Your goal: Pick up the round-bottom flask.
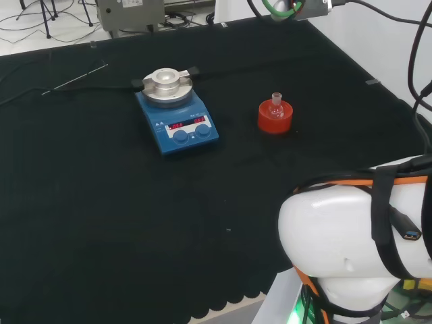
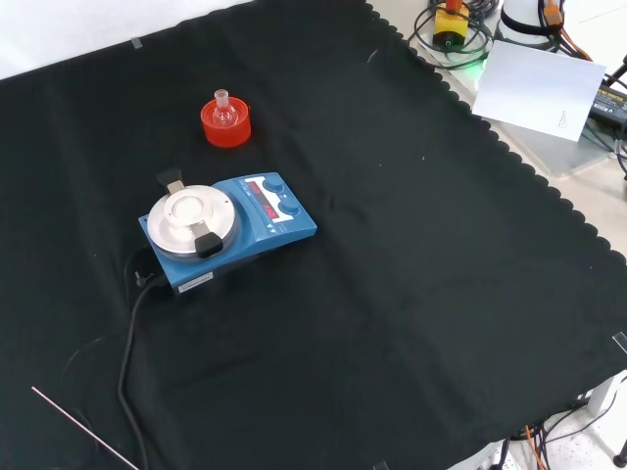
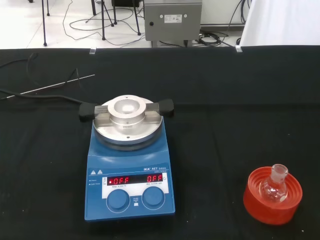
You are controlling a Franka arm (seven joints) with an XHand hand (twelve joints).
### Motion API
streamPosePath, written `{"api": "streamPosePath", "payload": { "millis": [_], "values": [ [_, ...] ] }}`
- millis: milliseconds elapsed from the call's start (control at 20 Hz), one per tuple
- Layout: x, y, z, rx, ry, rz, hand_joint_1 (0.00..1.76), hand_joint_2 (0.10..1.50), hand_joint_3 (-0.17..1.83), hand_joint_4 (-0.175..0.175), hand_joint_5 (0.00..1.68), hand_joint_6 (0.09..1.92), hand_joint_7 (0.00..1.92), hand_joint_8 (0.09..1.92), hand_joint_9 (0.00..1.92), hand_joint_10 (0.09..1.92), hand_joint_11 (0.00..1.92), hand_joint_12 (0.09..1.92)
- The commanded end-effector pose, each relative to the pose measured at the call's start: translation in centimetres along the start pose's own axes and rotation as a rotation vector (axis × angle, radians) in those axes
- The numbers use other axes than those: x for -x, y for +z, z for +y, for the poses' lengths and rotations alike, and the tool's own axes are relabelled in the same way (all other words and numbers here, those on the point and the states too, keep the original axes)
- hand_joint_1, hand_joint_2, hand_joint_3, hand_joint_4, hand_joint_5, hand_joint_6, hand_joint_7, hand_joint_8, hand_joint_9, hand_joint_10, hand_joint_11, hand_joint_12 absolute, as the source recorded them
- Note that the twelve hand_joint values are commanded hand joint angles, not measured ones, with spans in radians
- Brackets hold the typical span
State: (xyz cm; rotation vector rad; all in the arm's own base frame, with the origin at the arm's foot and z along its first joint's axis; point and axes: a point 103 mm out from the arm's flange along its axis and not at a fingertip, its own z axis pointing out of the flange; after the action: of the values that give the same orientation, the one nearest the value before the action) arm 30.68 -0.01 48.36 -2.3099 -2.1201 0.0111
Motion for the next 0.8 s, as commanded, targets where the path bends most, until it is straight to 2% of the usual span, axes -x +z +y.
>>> {"api": "streamPosePath", "payload": {
  "millis": [50, 200, 800],
  "values": [
    [-4.0, -7.1, -7.4, 0.059, -0.073, -0.095, 0.14, 1.19, 0.39, -0.015, 0.28, 0.09, 0.1, 0.5, 0.19, 0.62, 0.0, 1.1],
    [-4.4, -7.8, -8.1, 0.065, -0.078, -0.106, 0.02, 1.29, 0.34, -0.012, 0.24, 0.09, 0.07, 0.47, 0.16, 0.62, 0.0, 1.07],
    [-4.0, -6.0, -5.9, 0.028, -0.053, -0.12, 0.01, 1.3, 0.31, -0.013, 0.24, 0.09, 0.07, 0.47, 0.15, 0.62, 0.0, 1.06]
  ]
}}
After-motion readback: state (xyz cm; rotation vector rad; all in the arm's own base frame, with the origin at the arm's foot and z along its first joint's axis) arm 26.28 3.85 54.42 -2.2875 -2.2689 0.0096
